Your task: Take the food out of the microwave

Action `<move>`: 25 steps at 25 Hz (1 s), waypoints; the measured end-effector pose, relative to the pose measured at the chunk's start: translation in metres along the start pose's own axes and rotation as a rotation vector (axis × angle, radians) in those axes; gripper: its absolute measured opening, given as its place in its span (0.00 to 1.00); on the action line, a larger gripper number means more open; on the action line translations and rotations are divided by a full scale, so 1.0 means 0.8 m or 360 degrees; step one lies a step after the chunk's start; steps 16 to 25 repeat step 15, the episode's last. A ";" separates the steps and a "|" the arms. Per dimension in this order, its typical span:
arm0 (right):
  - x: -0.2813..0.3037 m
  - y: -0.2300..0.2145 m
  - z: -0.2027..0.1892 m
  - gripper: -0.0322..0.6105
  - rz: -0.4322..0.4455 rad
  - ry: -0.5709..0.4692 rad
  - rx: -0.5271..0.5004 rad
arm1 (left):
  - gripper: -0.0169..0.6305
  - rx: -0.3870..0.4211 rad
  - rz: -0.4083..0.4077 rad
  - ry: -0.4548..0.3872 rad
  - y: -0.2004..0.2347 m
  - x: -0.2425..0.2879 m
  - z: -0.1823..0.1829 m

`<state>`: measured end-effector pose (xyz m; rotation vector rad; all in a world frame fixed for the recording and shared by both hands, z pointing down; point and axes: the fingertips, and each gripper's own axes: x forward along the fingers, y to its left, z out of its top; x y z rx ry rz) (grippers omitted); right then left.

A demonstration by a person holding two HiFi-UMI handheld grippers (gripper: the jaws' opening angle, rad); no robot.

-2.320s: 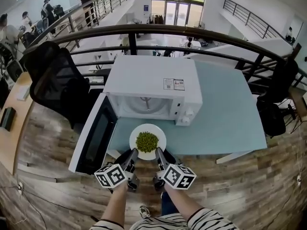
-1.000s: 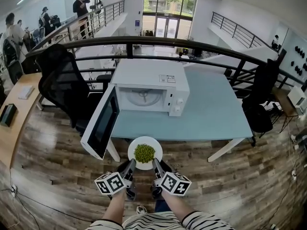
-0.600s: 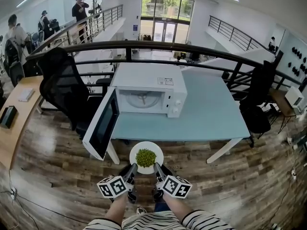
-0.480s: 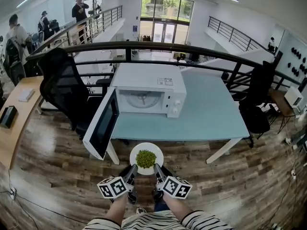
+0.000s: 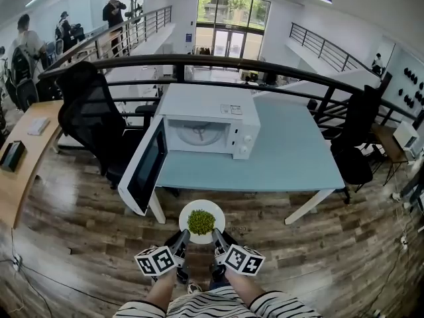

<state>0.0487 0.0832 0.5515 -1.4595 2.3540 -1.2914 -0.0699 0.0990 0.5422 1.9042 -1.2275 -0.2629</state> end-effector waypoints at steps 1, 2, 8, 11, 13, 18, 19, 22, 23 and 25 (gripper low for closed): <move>0.000 0.000 -0.002 0.20 -0.0001 0.0003 0.0002 | 0.13 -0.0003 0.0003 -0.0002 0.001 -0.002 0.000; 0.000 0.001 -0.003 0.20 0.0000 0.0005 0.0001 | 0.13 -0.0005 0.0006 -0.0003 0.002 -0.003 -0.001; 0.002 0.005 -0.008 0.20 -0.0005 0.0012 0.0004 | 0.13 -0.0015 0.0009 -0.0002 0.008 -0.007 -0.001; 0.003 0.005 -0.008 0.20 -0.0009 0.0007 0.0007 | 0.13 -0.0016 0.0001 -0.0002 0.008 -0.006 0.001; 0.006 0.006 -0.006 0.20 -0.0009 -0.0002 0.0011 | 0.13 -0.0013 -0.0006 -0.0003 0.009 -0.004 0.005; 0.008 0.007 -0.004 0.20 -0.0007 -0.0012 0.0015 | 0.13 -0.0009 -0.0013 -0.0003 0.010 -0.002 0.008; 0.008 0.007 -0.004 0.20 -0.0007 -0.0012 0.0015 | 0.13 -0.0009 -0.0013 -0.0003 0.010 -0.002 0.008; 0.008 0.007 -0.004 0.20 -0.0007 -0.0012 0.0015 | 0.13 -0.0009 -0.0013 -0.0003 0.010 -0.002 0.008; 0.008 0.007 -0.004 0.20 -0.0007 -0.0012 0.0015 | 0.13 -0.0009 -0.0013 -0.0003 0.010 -0.002 0.008; 0.008 0.007 -0.004 0.20 -0.0007 -0.0012 0.0015 | 0.13 -0.0009 -0.0013 -0.0003 0.010 -0.002 0.008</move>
